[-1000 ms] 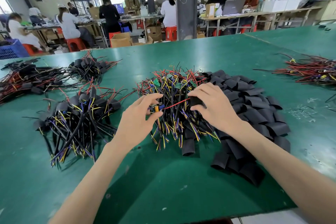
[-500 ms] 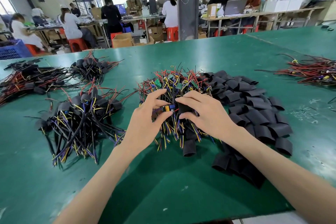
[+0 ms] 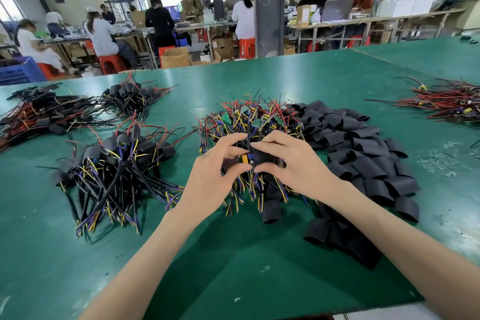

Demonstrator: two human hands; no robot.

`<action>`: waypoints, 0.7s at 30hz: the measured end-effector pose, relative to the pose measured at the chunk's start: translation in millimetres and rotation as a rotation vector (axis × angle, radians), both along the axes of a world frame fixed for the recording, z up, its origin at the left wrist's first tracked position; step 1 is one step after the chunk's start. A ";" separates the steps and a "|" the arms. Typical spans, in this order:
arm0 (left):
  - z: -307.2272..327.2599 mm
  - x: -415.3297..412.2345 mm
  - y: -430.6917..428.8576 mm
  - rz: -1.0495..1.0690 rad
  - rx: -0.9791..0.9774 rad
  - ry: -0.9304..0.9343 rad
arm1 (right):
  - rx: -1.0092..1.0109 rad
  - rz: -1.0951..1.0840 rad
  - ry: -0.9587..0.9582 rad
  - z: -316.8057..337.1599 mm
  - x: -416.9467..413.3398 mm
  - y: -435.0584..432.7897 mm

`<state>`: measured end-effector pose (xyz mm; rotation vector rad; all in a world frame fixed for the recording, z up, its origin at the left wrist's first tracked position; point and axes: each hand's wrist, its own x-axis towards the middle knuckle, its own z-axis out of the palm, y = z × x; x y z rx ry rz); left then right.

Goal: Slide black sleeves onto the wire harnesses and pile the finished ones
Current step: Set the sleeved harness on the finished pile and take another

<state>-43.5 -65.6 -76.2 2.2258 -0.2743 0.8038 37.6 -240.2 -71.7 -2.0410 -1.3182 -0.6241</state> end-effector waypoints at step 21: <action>4.8 0.3 1.7 -0.063 -0.020 0.084 | -0.075 0.035 0.082 4.0 -1.8 0.5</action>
